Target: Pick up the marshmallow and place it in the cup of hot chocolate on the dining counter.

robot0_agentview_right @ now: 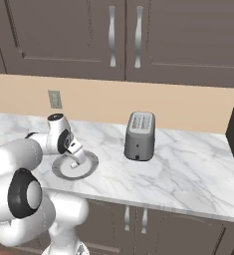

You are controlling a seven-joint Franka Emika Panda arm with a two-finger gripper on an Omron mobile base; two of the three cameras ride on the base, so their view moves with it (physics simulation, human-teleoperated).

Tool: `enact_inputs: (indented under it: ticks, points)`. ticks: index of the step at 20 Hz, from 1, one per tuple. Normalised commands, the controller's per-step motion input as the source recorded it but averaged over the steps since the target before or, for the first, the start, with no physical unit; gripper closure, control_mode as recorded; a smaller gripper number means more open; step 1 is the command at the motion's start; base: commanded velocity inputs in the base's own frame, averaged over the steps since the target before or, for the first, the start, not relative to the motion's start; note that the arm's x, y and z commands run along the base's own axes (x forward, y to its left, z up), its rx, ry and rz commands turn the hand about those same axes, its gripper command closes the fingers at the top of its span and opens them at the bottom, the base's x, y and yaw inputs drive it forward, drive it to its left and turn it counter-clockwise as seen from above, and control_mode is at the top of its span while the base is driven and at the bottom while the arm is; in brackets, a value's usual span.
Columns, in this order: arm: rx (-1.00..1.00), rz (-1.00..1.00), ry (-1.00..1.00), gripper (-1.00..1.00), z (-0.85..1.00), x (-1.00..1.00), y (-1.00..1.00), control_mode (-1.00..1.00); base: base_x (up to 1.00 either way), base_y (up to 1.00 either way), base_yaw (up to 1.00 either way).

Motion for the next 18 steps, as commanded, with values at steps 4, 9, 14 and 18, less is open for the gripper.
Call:
enact_inputs:
  ticks: [4, 9, 14, 18]
  points:
    - [0.01, -0.08, 0.03, -1.00, -0.37, 0.19, 0.00, -1.00, 0.00, 0.00, 0.00]
    - [0.01, -0.07, 0.06, -1.00, -0.31, 0.13, 0.00, -1.00, 0.00, 0.00, 0.00]
    - [0.03, -0.07, 0.03, -1.00, -0.27, 0.15, 0.00, -1.00, 0.00, 0.00, 0.00]
    - [0.03, -0.07, 0.00, -1.00, -0.29, 0.12, 0.00, -1.00, 0.00, 0.00, 0.00]
